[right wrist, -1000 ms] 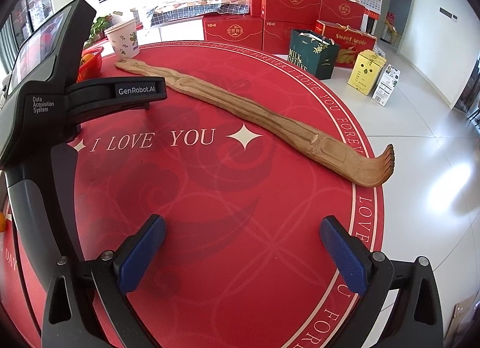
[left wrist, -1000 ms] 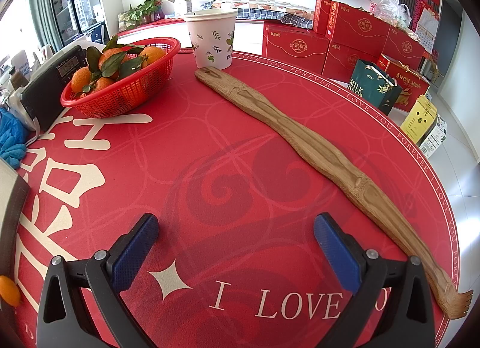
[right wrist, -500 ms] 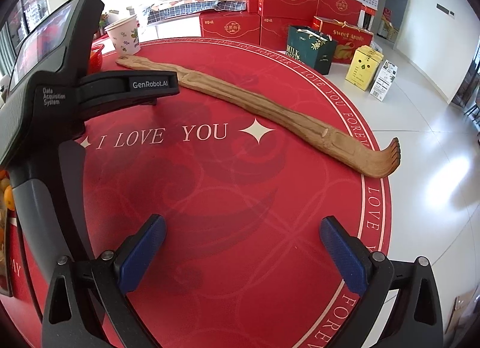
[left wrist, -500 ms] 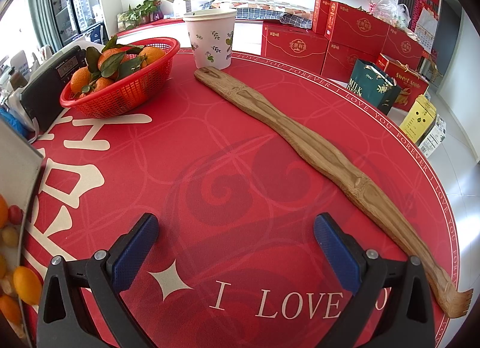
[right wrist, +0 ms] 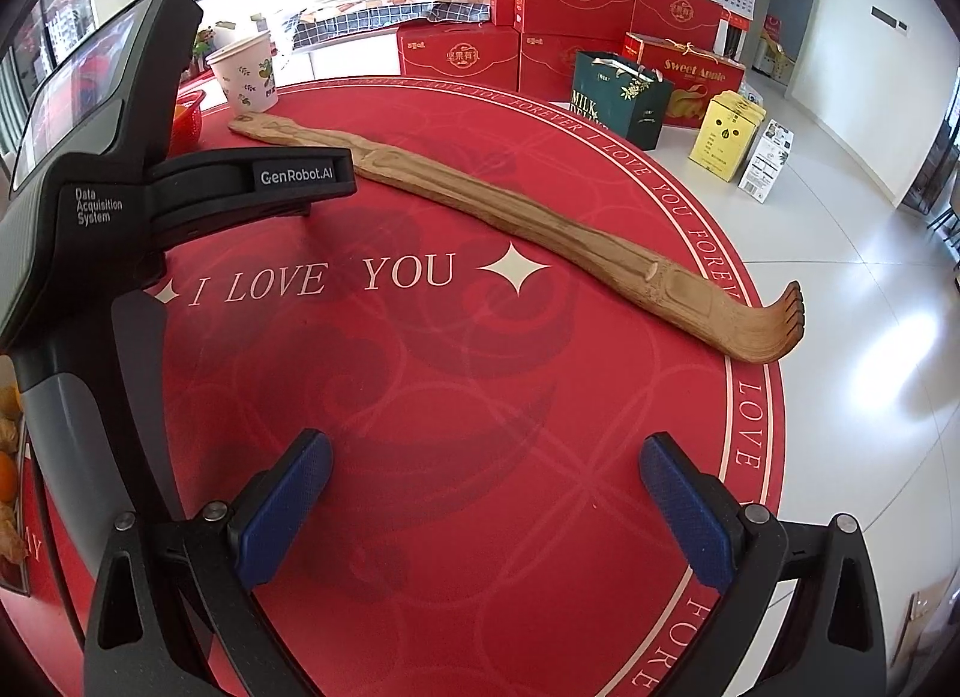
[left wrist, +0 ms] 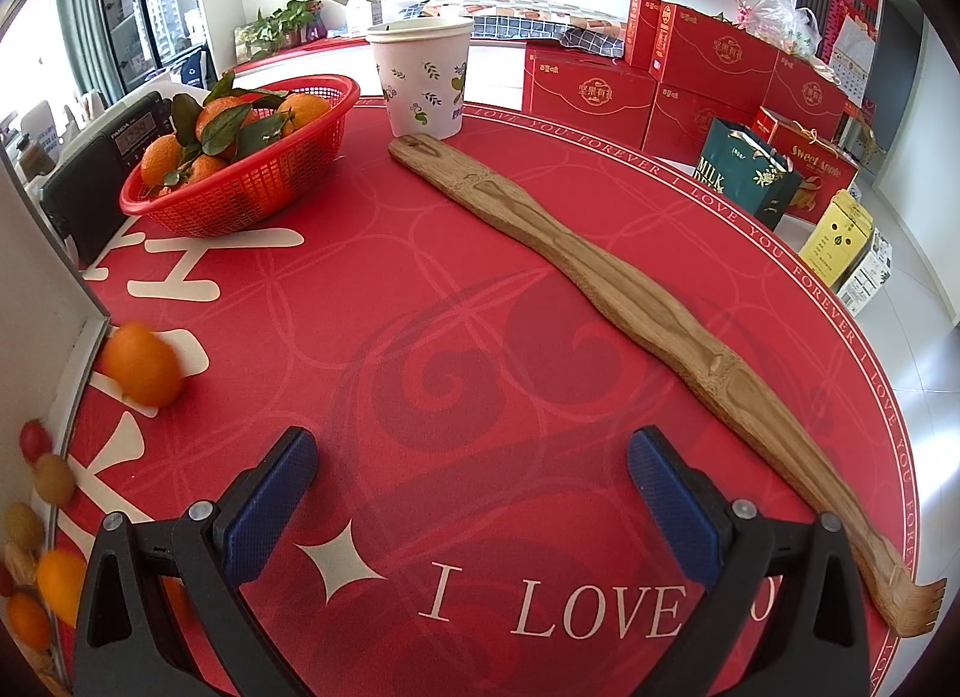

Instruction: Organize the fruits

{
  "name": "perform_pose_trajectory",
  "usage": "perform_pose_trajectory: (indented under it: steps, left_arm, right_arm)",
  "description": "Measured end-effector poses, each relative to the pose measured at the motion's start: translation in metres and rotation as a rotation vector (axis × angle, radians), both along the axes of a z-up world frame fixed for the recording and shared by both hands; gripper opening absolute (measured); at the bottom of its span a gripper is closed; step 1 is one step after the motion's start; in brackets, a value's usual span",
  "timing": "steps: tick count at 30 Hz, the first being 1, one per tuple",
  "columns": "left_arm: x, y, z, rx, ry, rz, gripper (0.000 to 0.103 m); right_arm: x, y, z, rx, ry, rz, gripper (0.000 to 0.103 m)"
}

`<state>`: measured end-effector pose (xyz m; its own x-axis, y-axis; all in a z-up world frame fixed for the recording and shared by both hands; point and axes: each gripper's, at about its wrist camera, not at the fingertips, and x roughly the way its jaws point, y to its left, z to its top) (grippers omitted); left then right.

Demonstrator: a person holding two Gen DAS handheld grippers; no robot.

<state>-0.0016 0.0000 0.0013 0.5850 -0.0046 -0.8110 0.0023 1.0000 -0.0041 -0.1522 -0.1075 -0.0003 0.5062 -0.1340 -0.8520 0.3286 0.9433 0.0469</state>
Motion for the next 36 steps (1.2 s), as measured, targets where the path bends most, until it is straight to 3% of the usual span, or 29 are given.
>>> perform_pose_trajectory:
  steps: [36]
  left_arm:
    - [0.0000, -0.0001, 0.0000, -0.001, -0.001, 0.000, 0.103]
  right_arm:
    - [0.0026, -0.0002, 0.0022, -0.007, -0.008, -0.002, 0.103]
